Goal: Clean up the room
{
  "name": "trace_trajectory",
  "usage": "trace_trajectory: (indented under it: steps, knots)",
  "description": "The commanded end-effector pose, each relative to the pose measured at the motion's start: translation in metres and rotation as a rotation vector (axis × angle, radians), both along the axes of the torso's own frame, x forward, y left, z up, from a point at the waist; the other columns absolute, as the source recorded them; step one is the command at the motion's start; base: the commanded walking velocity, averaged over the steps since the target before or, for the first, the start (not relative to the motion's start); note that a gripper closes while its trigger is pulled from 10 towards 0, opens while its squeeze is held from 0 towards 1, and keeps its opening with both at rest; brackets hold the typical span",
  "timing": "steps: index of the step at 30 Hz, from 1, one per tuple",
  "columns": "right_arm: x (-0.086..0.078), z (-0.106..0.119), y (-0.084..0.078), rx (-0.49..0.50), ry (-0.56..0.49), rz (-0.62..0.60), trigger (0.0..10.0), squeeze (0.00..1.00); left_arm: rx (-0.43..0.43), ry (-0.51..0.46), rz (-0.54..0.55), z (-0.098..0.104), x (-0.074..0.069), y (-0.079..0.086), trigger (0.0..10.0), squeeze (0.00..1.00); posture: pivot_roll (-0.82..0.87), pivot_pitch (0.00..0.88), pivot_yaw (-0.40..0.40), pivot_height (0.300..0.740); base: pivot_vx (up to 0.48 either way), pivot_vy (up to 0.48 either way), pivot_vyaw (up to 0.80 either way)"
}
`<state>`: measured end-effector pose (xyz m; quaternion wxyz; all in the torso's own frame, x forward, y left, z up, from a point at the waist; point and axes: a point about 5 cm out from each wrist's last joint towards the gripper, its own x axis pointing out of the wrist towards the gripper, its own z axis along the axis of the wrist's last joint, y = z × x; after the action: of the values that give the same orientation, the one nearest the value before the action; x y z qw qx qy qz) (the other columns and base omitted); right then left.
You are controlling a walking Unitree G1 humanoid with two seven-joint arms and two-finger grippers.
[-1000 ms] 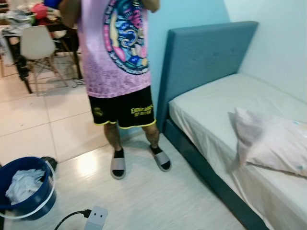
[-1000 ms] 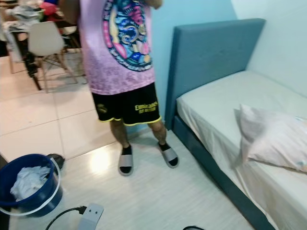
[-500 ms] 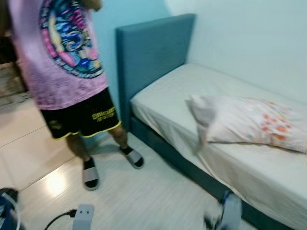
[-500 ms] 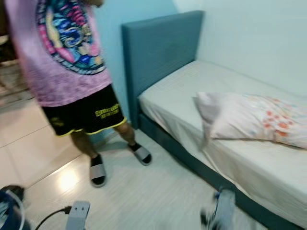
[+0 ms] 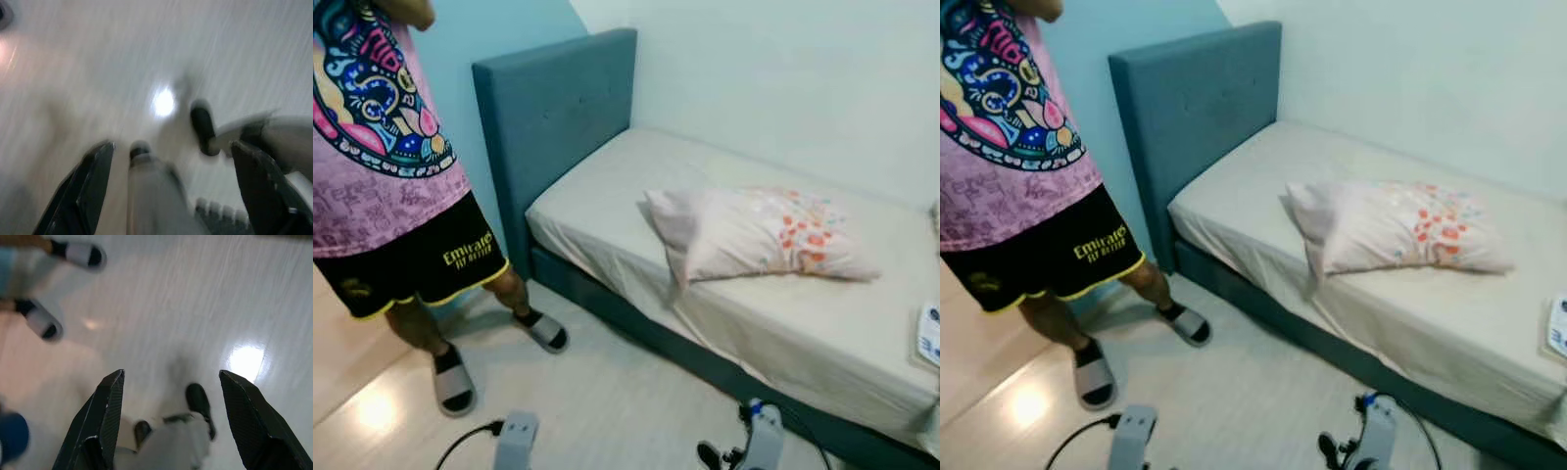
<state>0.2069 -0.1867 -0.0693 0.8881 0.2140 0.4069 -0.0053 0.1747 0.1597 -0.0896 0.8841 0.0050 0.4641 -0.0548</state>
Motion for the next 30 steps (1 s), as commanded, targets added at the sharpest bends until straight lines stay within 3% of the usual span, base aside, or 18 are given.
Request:
trace_trajectory:
  steps: [1, 13, 16, 24, 30]
  knots:
    - [-0.010, -0.006, 0.005, 0.029, 0.040, 0.007, 10.0, 0.00, 0.001, 0.025, -0.006, -0.003, -0.007, -0.002, 10.0, 0.00, 0.08, 0.022, -0.054, 0.721, 0.000, 0.000, -0.73]
    - [-0.013, -0.008, 0.005, 0.023, 0.057, 0.005, 10.0, 0.00, -0.028, 0.017, -0.028, -0.003, -0.005, -0.033, 10.0, 0.00, 0.08, 0.023, -0.048, 0.721, 0.000, 0.000, -0.72]
    - [-0.013, -0.008, 0.005, 0.024, 0.057, 0.005, 10.0, 0.00, -0.028, 0.016, -0.028, -0.003, -0.005, -0.033, 10.0, 0.00, 0.08, 0.023, -0.048, 0.721, 0.000, 0.000, -0.71]
    - [-0.014, -0.009, 0.006, 0.031, 0.060, 0.003, 10.0, 0.00, -0.018, 0.006, -0.018, -0.002, -0.004, -0.017, 10.0, 0.00, 0.08, 0.026, -0.045, 0.721, 0.000, 0.000, -0.71]
    - [-0.014, -0.009, 0.006, 0.032, 0.062, 0.004, 10.0, 0.00, -0.022, -0.049, -0.007, 0.008, 0.018, -0.016, 10.0, 0.00, 0.08, 0.026, -0.045, 0.721, 0.000, 0.000, -0.71]
